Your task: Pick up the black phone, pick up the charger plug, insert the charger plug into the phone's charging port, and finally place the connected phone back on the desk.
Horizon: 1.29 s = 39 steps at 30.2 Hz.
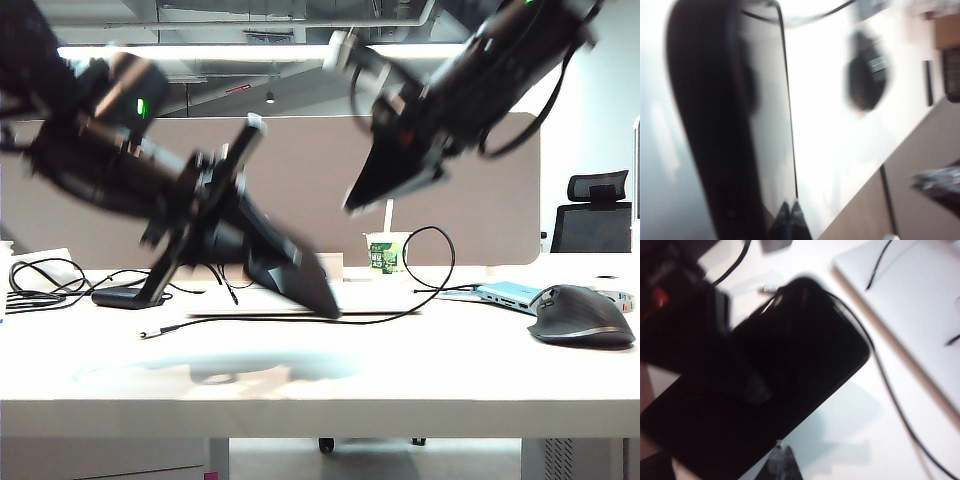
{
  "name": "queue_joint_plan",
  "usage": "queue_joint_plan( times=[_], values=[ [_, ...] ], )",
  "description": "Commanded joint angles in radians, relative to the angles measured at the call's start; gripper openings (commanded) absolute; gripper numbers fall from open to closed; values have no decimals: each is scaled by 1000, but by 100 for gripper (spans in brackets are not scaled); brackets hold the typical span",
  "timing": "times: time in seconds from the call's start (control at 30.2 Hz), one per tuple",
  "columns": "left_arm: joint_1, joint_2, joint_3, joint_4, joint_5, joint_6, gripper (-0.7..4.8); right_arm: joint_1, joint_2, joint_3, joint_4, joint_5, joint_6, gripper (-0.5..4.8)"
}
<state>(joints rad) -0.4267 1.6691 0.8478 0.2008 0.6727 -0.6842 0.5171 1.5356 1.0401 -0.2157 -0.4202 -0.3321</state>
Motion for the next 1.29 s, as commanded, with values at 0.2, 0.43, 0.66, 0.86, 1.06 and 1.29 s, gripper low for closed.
queue_joint_plan(
  times=[0.2,0.43,0.66,0.86,1.06,1.29],
  values=[
    [0,-140,79,41,20,410,-6,-16,-176,3,-83,-1,3,-5],
    [-3,-238,79,-23,27,687,-5,-15,-303,24,-105,-23,31,-5],
    [-55,-314,79,-134,23,964,-6,-15,-330,117,-170,-203,72,-5],
    [-73,-348,79,-134,23,995,-6,-15,-331,185,-330,-214,70,-5],
    [-73,-370,79,-132,40,1006,-6,-16,-344,211,-394,-159,43,92],
    [-73,-377,79,-132,182,1028,-6,-18,-369,214,-388,-110,-35,346]
  ],
)
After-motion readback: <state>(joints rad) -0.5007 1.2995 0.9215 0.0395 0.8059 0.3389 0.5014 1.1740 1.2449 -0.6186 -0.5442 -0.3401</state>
